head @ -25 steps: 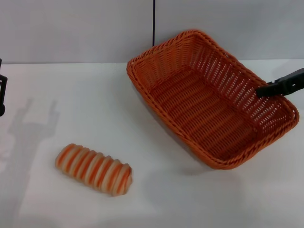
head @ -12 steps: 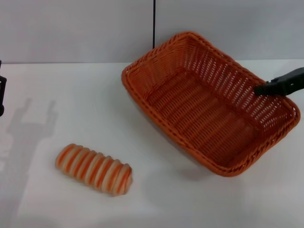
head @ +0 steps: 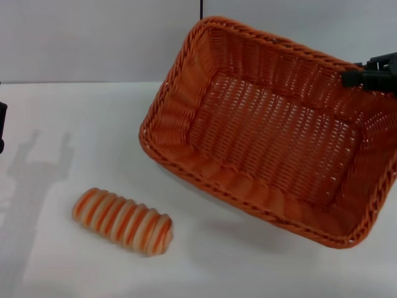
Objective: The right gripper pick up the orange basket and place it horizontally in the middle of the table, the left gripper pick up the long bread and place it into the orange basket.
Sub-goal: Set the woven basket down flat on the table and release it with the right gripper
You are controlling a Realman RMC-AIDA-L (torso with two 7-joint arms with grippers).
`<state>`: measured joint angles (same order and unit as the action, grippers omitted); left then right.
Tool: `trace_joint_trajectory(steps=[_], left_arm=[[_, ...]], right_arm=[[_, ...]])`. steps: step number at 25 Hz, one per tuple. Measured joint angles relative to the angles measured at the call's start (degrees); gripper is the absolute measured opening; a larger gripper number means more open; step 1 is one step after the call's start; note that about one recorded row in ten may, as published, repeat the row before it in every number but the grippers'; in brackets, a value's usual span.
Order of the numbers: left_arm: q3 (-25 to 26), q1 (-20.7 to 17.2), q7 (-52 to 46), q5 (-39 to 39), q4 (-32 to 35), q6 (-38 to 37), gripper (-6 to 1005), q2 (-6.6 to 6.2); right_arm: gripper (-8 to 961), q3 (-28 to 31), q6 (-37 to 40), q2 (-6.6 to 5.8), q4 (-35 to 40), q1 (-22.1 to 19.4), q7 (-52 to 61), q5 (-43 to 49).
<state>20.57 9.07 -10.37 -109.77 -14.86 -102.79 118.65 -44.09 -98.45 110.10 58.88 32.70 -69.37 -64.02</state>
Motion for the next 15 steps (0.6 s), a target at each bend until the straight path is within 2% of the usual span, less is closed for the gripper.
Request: trace_joint_trajectory(steps=[6,9,10,15], left_arm=[[0.0,0.0,0.0,0.0,-0.3,0.0,605,0.0],[-0.1,0.1,0.0,0.0,-0.3,0.0,605,0.0],[-0.2,0.2,0.0,0.0,-0.4,-0.1,605,0.0],[-0.4,0.1,0.0,-0.1,-1.0,-0.4,605,0.08]], right_arm=[[164,-0.6,-3.8,-0.7,2.7,0.1,-3.2,-0.2],[164,-2.5,-6.2,-2.06,4.6,1.1,-4.2,0.3],[164,-4.6,-7.5,-3.07,5.3,1.9,-4.6,0.5],[165,-10.3,-8.5,-4.18,5.6,3.8,-5.5,0.9]])
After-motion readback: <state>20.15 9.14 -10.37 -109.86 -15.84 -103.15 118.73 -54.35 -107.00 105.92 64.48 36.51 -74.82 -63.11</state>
